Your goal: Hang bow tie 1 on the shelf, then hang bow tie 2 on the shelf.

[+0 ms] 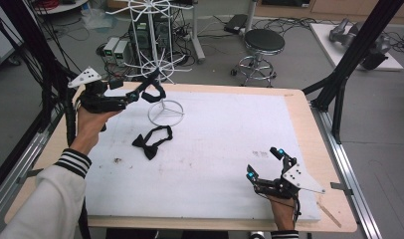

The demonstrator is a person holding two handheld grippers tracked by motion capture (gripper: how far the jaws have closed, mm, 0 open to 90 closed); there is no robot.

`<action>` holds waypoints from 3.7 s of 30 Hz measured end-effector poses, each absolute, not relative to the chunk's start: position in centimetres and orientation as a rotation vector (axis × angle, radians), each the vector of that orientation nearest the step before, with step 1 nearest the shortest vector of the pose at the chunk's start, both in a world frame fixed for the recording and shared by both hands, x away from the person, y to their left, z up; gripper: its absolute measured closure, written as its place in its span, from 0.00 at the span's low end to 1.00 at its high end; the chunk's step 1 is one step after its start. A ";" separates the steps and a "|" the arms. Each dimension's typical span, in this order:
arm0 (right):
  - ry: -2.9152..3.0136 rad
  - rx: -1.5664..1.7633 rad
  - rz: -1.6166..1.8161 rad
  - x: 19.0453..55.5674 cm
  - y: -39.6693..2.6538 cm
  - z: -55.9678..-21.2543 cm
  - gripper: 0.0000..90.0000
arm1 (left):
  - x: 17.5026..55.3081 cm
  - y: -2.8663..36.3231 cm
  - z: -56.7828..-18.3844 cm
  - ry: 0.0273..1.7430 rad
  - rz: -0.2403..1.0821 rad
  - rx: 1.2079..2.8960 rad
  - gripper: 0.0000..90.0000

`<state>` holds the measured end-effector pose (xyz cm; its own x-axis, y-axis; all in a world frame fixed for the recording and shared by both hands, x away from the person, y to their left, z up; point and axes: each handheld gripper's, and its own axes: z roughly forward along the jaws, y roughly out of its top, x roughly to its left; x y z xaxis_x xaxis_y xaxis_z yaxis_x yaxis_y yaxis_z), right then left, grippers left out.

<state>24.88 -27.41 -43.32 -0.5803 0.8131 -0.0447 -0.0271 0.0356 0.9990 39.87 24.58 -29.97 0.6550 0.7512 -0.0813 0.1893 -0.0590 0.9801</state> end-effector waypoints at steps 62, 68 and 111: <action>1.576 0.853 1.552 24.9 -27.3 -45.5 0.04 | 29.3 28.2 -34.6 0.671 0.769 1.524 0.19; 1.576 0.836 1.549 25.0 -27.3 -45.5 0.04 | 29.7 28.1 -34.5 0.667 0.756 1.542 0.19; 1.579 0.840 1.545 24.9 -27.2 -45.5 0.04 | 36.2 25.4 -34.2 0.443 0.547 2.019 0.17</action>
<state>24.92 -27.18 -45.53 -0.4959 0.8655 -0.0709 -0.0526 0.0516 0.9973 36.19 25.36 -34.24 0.8335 0.5162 0.1969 0.0847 -0.4715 0.8778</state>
